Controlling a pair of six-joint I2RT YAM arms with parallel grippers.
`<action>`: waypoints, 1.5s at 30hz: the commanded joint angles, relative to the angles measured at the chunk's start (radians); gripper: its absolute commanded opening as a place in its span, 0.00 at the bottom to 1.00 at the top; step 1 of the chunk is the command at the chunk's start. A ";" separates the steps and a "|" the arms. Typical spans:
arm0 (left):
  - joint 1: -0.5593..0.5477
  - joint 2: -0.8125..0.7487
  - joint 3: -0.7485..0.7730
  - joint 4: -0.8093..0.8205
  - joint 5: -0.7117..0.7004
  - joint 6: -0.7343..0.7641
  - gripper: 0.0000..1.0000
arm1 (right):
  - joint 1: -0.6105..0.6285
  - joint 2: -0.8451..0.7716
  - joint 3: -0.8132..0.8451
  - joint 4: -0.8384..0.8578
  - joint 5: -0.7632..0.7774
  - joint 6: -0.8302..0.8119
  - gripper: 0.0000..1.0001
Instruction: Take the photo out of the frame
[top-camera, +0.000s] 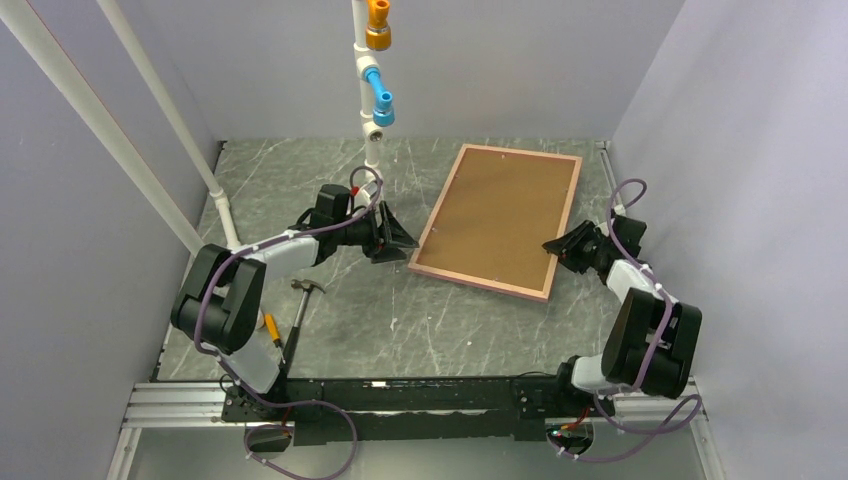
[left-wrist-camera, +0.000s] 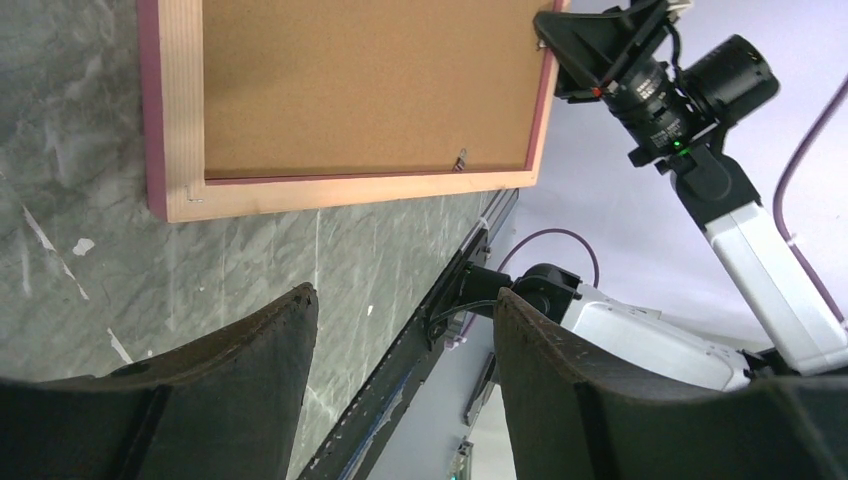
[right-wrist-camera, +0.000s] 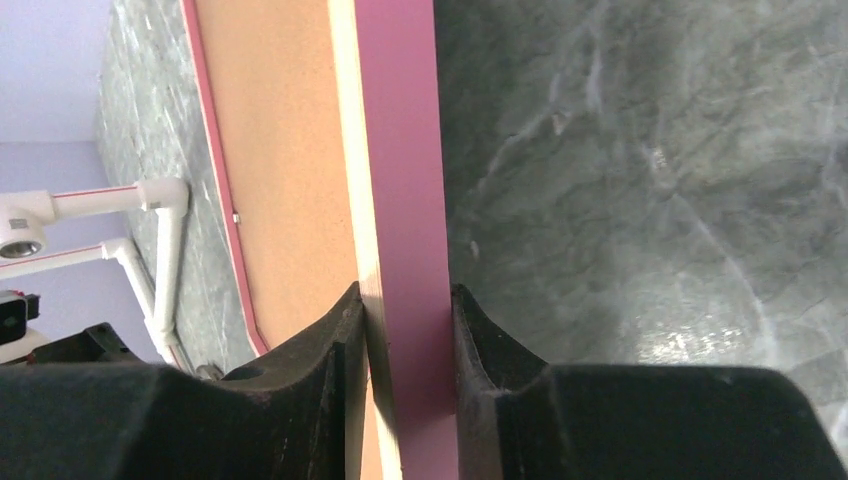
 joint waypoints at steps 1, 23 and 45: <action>0.012 -0.048 0.022 0.053 0.026 0.022 0.68 | -0.070 0.098 0.020 -0.045 0.056 -0.116 0.06; 0.015 -0.087 0.076 -0.133 -0.117 0.217 0.72 | 0.008 0.026 0.105 -0.208 0.500 -0.197 0.67; -0.133 -0.478 -0.052 -0.631 -0.909 0.617 0.88 | 1.026 -0.397 -0.232 0.173 0.190 0.034 0.80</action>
